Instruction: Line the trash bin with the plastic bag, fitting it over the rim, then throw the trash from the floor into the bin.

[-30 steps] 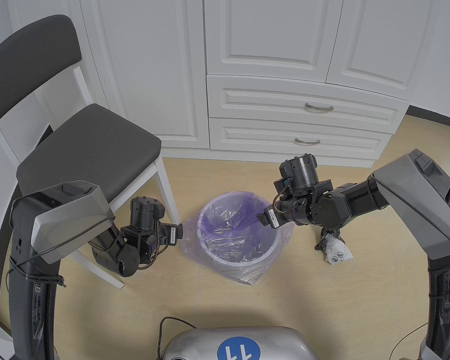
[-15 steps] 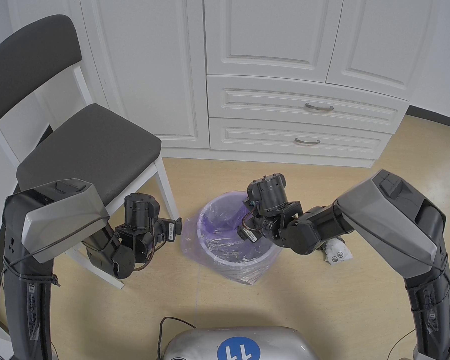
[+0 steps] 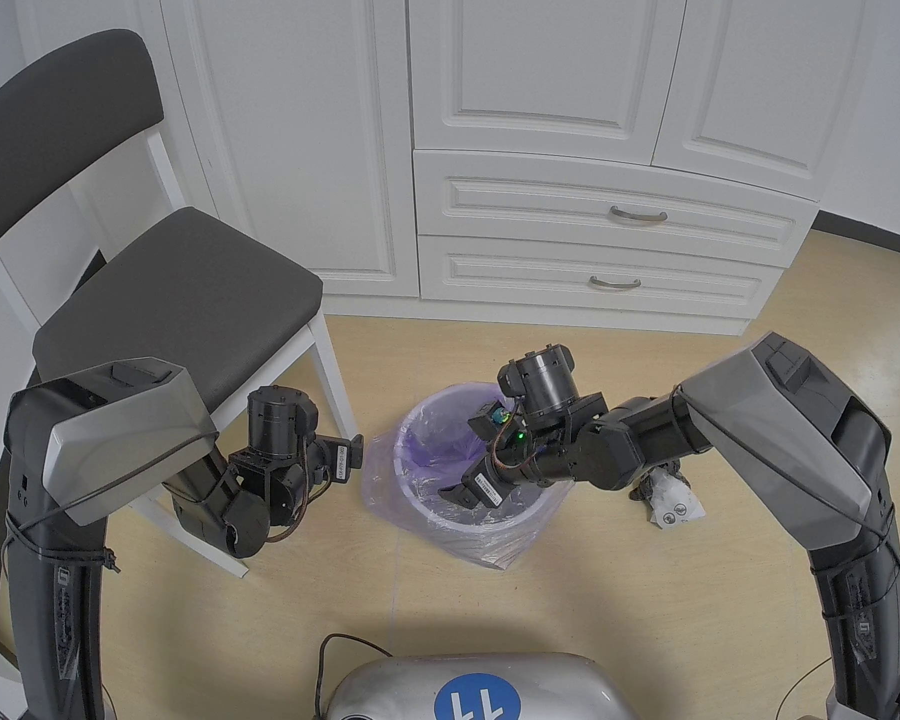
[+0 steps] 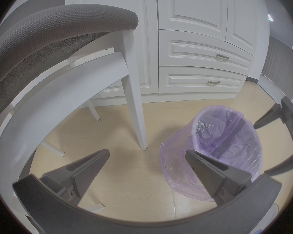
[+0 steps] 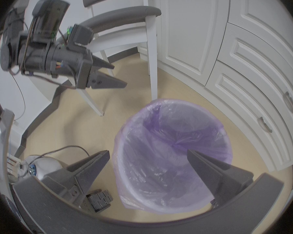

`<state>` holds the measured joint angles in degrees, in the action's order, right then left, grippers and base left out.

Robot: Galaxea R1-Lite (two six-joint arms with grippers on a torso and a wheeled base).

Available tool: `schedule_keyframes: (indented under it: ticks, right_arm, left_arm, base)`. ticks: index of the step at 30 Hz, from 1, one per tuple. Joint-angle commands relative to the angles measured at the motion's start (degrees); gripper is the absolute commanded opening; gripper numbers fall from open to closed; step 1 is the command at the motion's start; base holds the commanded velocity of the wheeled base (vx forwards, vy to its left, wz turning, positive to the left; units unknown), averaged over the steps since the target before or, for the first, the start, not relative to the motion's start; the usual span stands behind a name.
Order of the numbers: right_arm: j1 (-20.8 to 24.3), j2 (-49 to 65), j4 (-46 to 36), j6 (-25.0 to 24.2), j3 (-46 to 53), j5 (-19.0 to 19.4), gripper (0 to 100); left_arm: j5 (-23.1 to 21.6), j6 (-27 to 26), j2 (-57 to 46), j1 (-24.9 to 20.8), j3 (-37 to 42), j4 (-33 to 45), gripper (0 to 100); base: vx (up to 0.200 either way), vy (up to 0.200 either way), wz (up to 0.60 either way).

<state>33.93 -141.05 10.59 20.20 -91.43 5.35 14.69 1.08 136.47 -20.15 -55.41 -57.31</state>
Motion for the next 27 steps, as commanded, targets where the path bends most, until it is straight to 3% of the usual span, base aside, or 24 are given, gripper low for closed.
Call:
schedule_keyframes:
  ticks: [1,5,19,23,27]
  right_arm:
    - [-2.55,-2.74,-3.39,-0.51,-4.99,0.98,100]
    - [-2.9,-4.68,-8.48,-1.74,-7.71,1.06,100]
    - [-3.43,-8.19,-8.66,-1.74,-9.29,1.15,100]
    - [-3.43,-8.37,-8.66,-1.83,-8.5,4.05,100]
    - [-3.43,-7.93,-8.66,-1.74,-8.33,4.14,100]
  left_arm:
    - [-0.01,-0.03,0.64,0.11,-0.14,-0.44,100]
    - [-0.01,-0.38,1.25,0.2,-0.32,-0.52,100]
    - [-0.01,-0.47,1.69,0.38,-0.49,-0.61,100]
    - [-0.01,-0.56,1.6,0.55,-0.49,-0.61,100]
    - [-0.01,-0.56,1.69,0.55,-0.49,-0.61,100]
  base:
    - [0.0,0.0,0.0]
    - [0.0,0.0,0.0]
    - [0.0,0.0,0.0]
    - [0.0,0.0,0.0]
    - [0.0,0.0,0.0]
